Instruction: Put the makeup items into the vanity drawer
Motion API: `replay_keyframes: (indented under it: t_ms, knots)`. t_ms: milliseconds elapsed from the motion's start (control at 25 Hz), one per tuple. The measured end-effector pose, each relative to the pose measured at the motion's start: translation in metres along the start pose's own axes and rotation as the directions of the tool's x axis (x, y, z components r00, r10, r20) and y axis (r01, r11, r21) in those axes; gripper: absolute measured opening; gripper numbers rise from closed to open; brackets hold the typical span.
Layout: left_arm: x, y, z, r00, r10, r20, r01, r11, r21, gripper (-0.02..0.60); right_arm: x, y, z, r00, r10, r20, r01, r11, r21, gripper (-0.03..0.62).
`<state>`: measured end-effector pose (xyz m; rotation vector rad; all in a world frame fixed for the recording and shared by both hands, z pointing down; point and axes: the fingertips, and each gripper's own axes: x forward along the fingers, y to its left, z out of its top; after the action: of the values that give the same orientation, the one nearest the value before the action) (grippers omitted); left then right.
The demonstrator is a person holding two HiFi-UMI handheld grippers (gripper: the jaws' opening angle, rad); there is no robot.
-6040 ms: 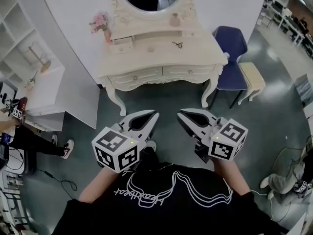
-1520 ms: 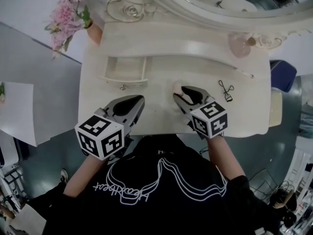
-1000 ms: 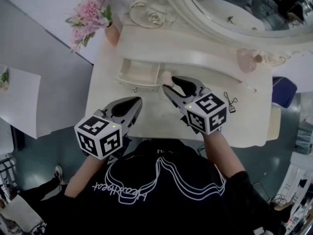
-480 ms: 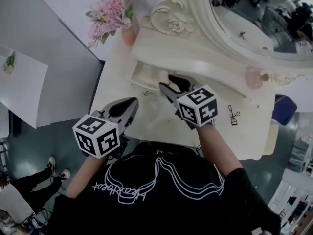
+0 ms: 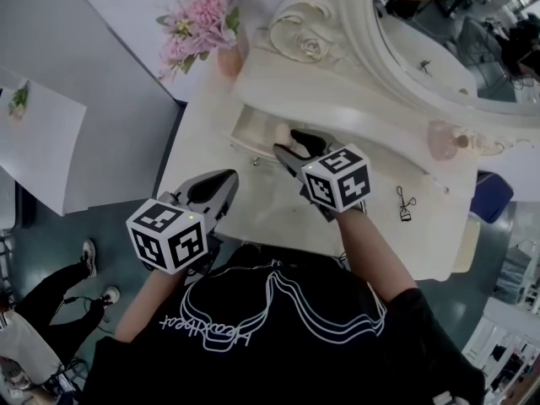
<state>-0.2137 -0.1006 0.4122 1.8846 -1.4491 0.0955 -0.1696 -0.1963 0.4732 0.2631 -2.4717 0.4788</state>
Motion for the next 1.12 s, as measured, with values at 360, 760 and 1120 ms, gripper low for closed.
replay_keyframes:
  t_ms: [360, 760, 1120]
  knots:
    - [0.004, -0.003, -0.001, 1.000, -0.005, -0.014, 0.005, 1.000, 0.016, 0.005, -0.008, 0.005, -0.002, 0.999, 0.019, 0.044, -0.021, 0.999, 0.027, 0.259]
    - [0.027, -0.033, 0.002, 0.994, -0.081, -0.067, 0.086, 0.993, 0.075, 0.005, -0.062, -0.002, -0.021, 0.992, -0.058, 0.116, 0.047, 0.995, 0.092, 0.261]
    - [0.074, -0.088, -0.009, 0.962, -0.214, -0.169, 0.239, 0.960, 0.147, 0.005, -0.138, -0.038, -0.066, 0.954, -0.257, 0.153, 0.225, 0.954, 0.199, 0.253]
